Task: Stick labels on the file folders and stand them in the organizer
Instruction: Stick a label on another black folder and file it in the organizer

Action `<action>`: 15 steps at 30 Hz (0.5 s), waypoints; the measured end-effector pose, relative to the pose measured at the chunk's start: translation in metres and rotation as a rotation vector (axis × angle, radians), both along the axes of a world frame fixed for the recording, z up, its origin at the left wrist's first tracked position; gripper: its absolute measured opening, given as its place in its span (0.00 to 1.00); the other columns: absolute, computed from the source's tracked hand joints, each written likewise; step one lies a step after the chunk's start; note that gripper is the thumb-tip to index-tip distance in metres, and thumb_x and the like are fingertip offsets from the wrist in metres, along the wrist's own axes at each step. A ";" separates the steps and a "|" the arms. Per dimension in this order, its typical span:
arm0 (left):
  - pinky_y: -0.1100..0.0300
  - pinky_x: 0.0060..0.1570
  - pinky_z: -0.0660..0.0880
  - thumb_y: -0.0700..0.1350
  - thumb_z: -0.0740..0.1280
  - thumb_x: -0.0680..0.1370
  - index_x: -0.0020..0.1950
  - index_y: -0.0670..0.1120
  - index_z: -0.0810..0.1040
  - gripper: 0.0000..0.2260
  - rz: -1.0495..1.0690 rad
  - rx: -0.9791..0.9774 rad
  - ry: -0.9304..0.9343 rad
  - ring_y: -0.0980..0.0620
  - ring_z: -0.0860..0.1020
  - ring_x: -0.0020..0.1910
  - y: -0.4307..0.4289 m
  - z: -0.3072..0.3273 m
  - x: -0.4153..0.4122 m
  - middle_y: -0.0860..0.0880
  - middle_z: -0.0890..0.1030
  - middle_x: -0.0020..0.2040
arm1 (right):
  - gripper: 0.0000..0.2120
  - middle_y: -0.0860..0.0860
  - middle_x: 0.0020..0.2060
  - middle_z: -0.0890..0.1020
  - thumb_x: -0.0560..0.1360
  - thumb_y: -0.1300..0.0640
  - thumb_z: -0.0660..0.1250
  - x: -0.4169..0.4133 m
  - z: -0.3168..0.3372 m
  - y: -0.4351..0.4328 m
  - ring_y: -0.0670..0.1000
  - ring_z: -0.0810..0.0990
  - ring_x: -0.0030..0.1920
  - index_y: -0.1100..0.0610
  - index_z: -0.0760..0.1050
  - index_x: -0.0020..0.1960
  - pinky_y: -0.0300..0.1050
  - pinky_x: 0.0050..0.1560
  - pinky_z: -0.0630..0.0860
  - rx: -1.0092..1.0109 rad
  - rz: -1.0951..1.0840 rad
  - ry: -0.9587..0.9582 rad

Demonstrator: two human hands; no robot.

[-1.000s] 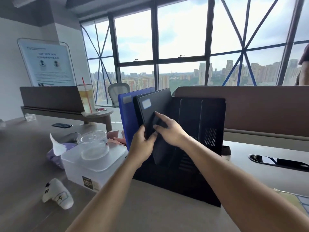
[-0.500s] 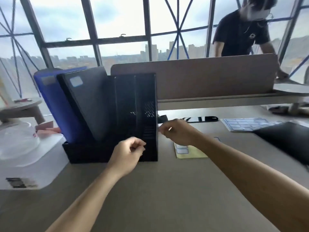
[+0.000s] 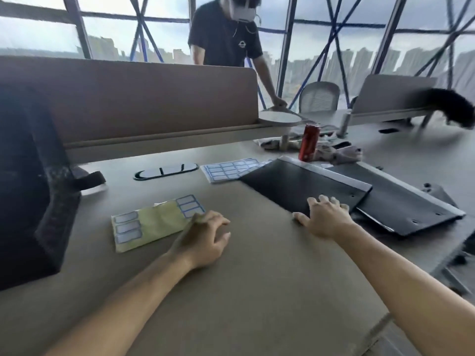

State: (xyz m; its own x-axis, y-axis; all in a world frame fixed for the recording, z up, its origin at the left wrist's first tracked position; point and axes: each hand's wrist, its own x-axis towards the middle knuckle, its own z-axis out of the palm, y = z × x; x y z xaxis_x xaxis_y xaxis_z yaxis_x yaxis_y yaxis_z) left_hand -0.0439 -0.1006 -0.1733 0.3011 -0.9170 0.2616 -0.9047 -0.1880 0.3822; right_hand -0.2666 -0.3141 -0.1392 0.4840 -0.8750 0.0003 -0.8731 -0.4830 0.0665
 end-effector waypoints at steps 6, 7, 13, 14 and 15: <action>0.65 0.66 0.60 0.52 0.66 0.78 0.64 0.49 0.79 0.16 -0.002 -0.035 -0.015 0.52 0.71 0.66 -0.006 -0.008 0.000 0.51 0.77 0.66 | 0.32 0.57 0.65 0.73 0.78 0.30 0.46 -0.004 -0.008 -0.013 0.60 0.71 0.65 0.50 0.65 0.70 0.57 0.60 0.68 -0.076 0.113 0.128; 0.66 0.66 0.59 0.51 0.66 0.78 0.64 0.49 0.80 0.16 -0.007 -0.040 -0.021 0.52 0.71 0.67 -0.005 -0.009 0.000 0.51 0.77 0.67 | 0.33 0.57 0.65 0.72 0.78 0.30 0.46 -0.005 -0.008 -0.011 0.60 0.72 0.65 0.50 0.64 0.71 0.57 0.60 0.69 -0.078 0.120 0.149; 0.65 0.66 0.60 0.49 0.67 0.78 0.63 0.49 0.81 0.14 -0.014 -0.061 -0.034 0.52 0.72 0.67 -0.003 -0.011 0.000 0.50 0.78 0.66 | 0.24 0.56 0.61 0.76 0.81 0.39 0.51 -0.011 0.002 -0.005 0.60 0.76 0.62 0.51 0.66 0.71 0.54 0.59 0.73 -0.067 0.227 0.181; 0.66 0.65 0.60 0.48 0.67 0.78 0.62 0.48 0.81 0.14 -0.011 -0.074 -0.035 0.52 0.73 0.66 -0.002 -0.010 -0.001 0.50 0.79 0.65 | 0.25 0.55 0.61 0.76 0.80 0.37 0.54 -0.014 0.009 -0.008 0.60 0.75 0.63 0.50 0.68 0.70 0.54 0.61 0.73 -0.026 0.226 0.130; 0.66 0.65 0.60 0.48 0.68 0.78 0.61 0.48 0.82 0.13 -0.011 -0.086 -0.035 0.52 0.73 0.66 -0.002 -0.010 -0.002 0.50 0.79 0.64 | 0.26 0.54 0.62 0.76 0.78 0.35 0.57 -0.018 0.017 -0.013 0.59 0.74 0.64 0.49 0.69 0.70 0.55 0.62 0.72 0.002 0.212 0.062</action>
